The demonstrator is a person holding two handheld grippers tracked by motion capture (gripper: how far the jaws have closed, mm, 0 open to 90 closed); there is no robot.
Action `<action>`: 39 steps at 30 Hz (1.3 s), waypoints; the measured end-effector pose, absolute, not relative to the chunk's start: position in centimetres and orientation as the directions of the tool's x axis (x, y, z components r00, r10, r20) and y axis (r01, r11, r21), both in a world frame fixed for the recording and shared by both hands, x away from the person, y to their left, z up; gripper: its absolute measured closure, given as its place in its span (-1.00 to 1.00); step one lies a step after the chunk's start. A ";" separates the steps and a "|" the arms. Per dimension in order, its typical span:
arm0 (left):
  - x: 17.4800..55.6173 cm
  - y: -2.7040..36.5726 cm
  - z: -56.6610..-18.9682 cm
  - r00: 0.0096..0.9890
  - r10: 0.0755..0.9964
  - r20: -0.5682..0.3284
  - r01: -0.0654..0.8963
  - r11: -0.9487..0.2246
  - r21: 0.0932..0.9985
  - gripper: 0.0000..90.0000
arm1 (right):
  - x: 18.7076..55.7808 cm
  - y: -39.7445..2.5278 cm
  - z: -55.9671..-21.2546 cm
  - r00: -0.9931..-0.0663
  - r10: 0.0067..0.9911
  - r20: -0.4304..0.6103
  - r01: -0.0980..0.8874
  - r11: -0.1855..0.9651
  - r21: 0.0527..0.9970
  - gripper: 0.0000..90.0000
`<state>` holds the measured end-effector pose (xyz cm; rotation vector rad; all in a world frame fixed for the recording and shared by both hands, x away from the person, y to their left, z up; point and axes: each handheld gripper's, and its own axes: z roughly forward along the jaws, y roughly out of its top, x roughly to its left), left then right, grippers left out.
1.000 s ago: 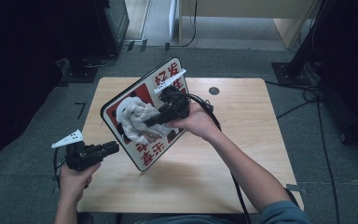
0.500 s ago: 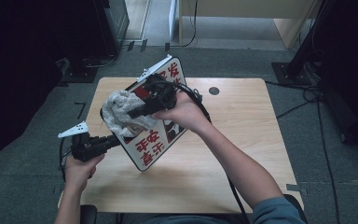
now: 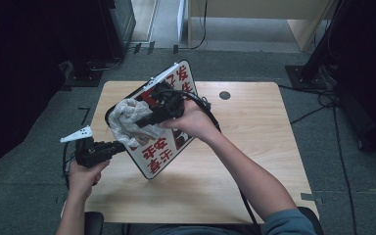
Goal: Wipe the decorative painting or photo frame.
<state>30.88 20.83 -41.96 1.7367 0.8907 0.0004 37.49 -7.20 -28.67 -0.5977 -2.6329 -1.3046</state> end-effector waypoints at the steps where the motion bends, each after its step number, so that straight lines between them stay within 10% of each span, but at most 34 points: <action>1: 30.9 20.9 -42.0 0.714 0.556 -0.425 0.558 -0.087 0.825 0.59 | 37.5 -7.2 -28.8 -0.910 0.286 0.299 0.411 0.547 0.730 0.46; 39: 30.9 20.8 -42.0 0.721 0.543 -0.430 0.560 -0.092 0.823 0.60 | 36.8 -8.1 -33.6 -0.899 0.274 0.341 0.437 0.544 0.716 0.45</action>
